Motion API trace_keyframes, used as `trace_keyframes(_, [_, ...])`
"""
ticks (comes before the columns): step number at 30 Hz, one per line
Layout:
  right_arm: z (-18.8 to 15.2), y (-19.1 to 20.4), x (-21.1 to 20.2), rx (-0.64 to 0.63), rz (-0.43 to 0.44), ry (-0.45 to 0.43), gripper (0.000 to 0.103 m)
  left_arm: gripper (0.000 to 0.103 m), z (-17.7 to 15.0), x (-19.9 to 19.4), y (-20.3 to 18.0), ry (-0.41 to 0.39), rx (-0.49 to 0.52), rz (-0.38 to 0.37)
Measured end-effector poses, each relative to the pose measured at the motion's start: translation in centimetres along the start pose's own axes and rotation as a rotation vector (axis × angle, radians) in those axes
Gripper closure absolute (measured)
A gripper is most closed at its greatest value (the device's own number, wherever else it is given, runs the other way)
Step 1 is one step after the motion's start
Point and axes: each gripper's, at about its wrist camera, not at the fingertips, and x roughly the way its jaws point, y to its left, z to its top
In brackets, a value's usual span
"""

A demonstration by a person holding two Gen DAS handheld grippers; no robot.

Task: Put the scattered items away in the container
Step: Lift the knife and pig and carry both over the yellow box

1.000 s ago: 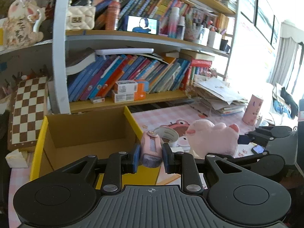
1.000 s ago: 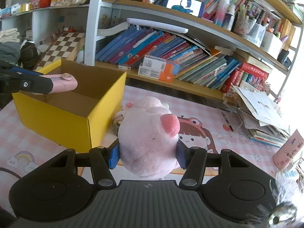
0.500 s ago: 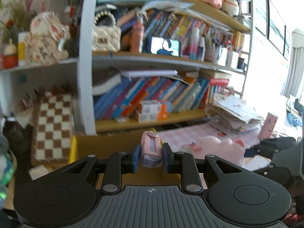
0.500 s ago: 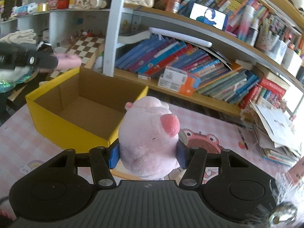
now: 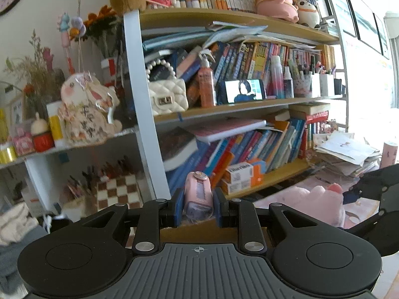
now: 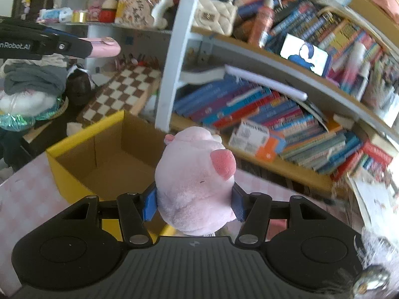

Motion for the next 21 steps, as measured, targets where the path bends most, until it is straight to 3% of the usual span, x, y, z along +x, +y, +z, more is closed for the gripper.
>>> trace_keyframes(6, [1.9, 0.4, 1.1, -0.042, 0.032, -0.019, 0.048, 0.08, -0.1, 0.8, 0.2, -0.002, -0.008, 0.002])
trace_keyframes(21, [2.3, 1.1, 4.7, -0.062, 0.098, 0.044, 0.047, 0.08, -3.7, 3.5, 0.2, 0.101, -0.06, 0.003])
